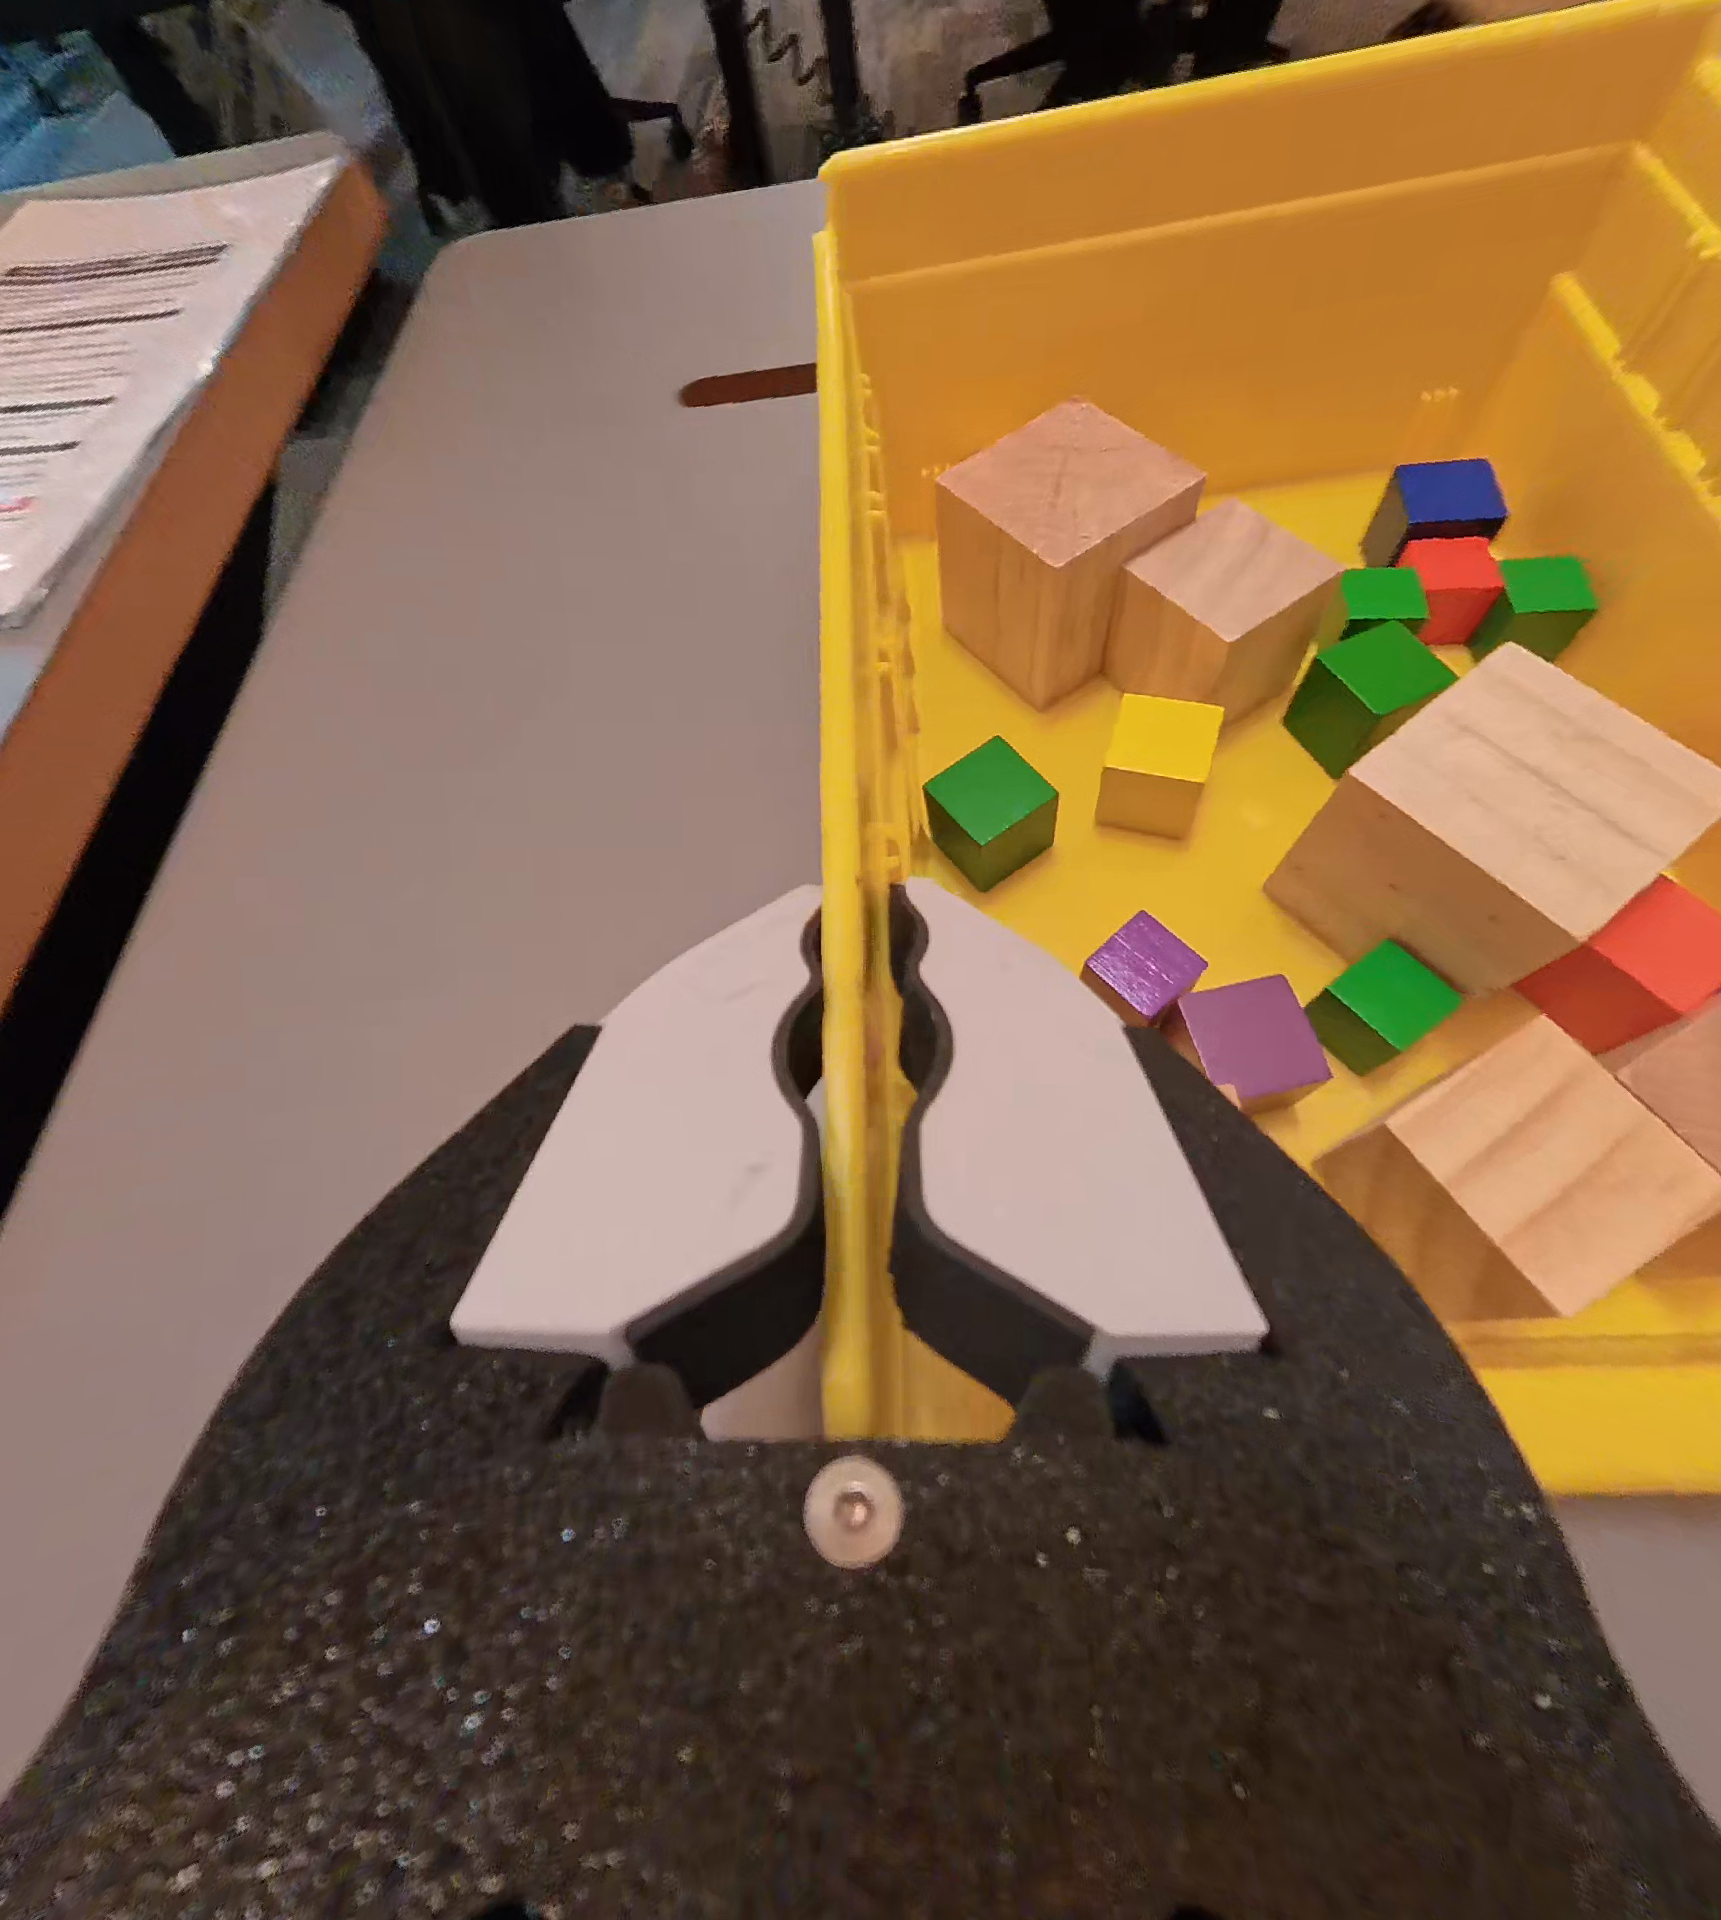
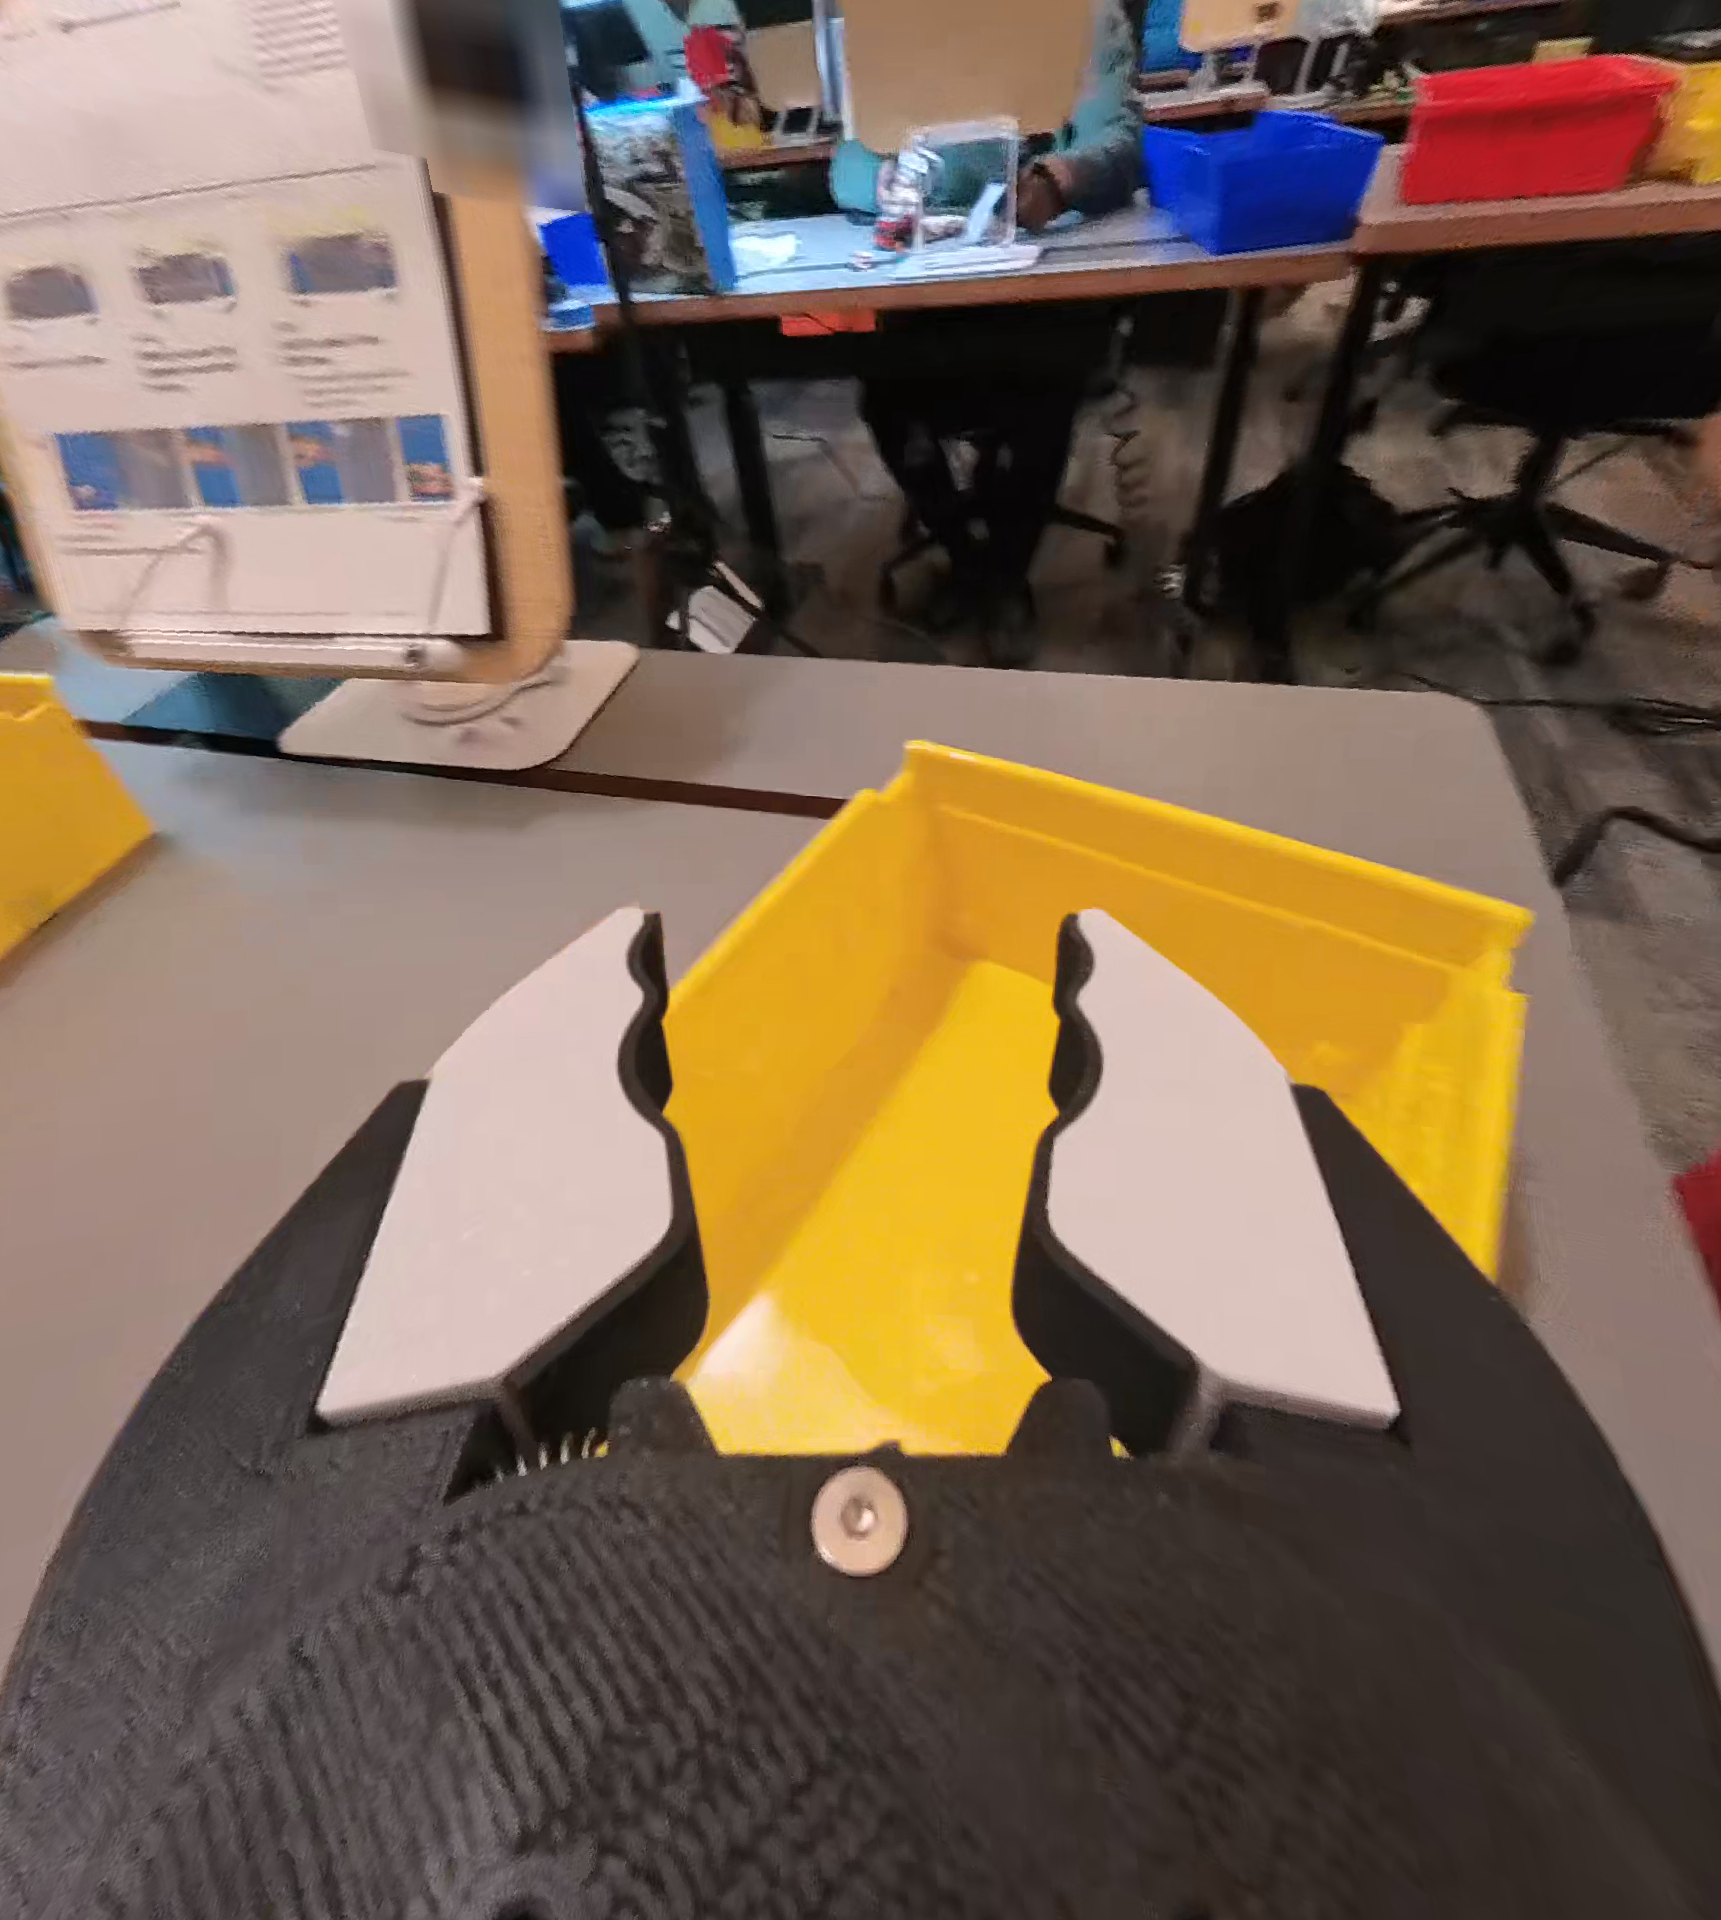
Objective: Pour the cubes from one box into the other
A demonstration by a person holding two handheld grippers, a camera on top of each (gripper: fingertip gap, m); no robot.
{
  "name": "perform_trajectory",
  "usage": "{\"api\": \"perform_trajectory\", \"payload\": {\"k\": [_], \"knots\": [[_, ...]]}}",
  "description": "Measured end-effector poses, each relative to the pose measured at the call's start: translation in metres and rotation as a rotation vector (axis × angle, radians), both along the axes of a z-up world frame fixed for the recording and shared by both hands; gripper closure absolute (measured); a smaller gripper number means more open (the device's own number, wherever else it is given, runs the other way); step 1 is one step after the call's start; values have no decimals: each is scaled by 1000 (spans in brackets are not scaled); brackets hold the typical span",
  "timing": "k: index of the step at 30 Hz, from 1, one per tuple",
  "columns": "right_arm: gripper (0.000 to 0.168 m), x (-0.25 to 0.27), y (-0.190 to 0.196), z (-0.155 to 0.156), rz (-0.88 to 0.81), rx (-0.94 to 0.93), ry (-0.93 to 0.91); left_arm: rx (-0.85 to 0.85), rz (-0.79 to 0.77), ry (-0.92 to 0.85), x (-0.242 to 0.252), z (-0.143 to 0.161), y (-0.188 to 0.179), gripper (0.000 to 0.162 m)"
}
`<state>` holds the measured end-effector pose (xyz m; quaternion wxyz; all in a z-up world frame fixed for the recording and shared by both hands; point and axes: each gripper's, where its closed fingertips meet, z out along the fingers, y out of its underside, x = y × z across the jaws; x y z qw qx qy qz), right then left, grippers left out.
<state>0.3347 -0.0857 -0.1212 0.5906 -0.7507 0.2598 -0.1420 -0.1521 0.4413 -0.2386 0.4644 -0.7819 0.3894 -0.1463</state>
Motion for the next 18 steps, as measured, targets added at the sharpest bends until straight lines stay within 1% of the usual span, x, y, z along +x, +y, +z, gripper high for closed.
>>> {"api": "perform_trajectory", "payload": {"k": [3,5,8,11,13,18], "knots": [[84,-23,17,-13,8,-62,-30,9,43,15,-11,0,36,150],[79,-36,24,-24,12,-114,-24,16,64,22,-16,0,57,148],[81,-49,29,-29,18,-118,-22,11,66,19,-18,-1,80,147],[81,-56,31,-28,14,-86,-6,71,68,55,-19,0,101,143],[82,-58,30,-30,8,-77,18,81,81,57,-19,0,113,142],[83,-75,37,-30,41,-25,80,89,113,61,-16,-1,129,141]]}}
